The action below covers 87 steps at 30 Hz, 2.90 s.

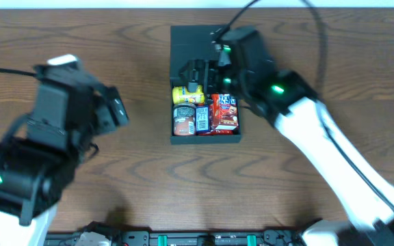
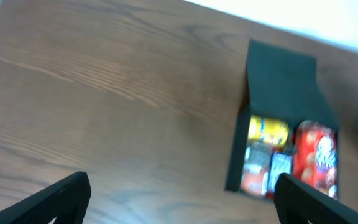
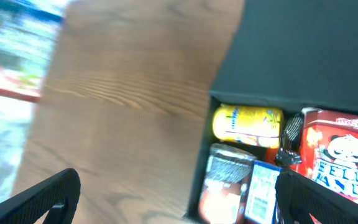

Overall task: Pack container
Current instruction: 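Carry the black wrapper into the box and release it, then swing the box lid closed with the left gripper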

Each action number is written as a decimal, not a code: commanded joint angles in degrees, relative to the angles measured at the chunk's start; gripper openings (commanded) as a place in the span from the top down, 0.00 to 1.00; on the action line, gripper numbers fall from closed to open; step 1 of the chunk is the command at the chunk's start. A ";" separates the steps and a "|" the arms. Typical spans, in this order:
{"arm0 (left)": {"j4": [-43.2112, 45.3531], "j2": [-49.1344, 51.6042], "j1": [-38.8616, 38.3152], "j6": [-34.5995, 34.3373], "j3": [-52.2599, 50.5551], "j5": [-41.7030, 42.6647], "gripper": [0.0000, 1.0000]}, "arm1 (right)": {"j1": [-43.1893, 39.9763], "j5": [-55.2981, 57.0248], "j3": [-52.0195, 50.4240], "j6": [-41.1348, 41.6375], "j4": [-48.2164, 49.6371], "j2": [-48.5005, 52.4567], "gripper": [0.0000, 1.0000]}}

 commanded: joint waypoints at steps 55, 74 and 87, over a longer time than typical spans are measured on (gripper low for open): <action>68.85 66.49 6.47 -0.74 0.46 80.65 0.05 | -8.81 36.28 0.35 -0.92 -34.95 -13.99 0.01; 41.07 50.73 4.44 34.38 3.37 79.06 0.05 | -13.53 37.57 0.33 -0.46 -36.22 -13.99 0.01; 25.42 43.17 -0.63 42.69 3.37 67.28 0.05 | -13.53 37.57 0.33 0.20 -35.87 -13.99 0.01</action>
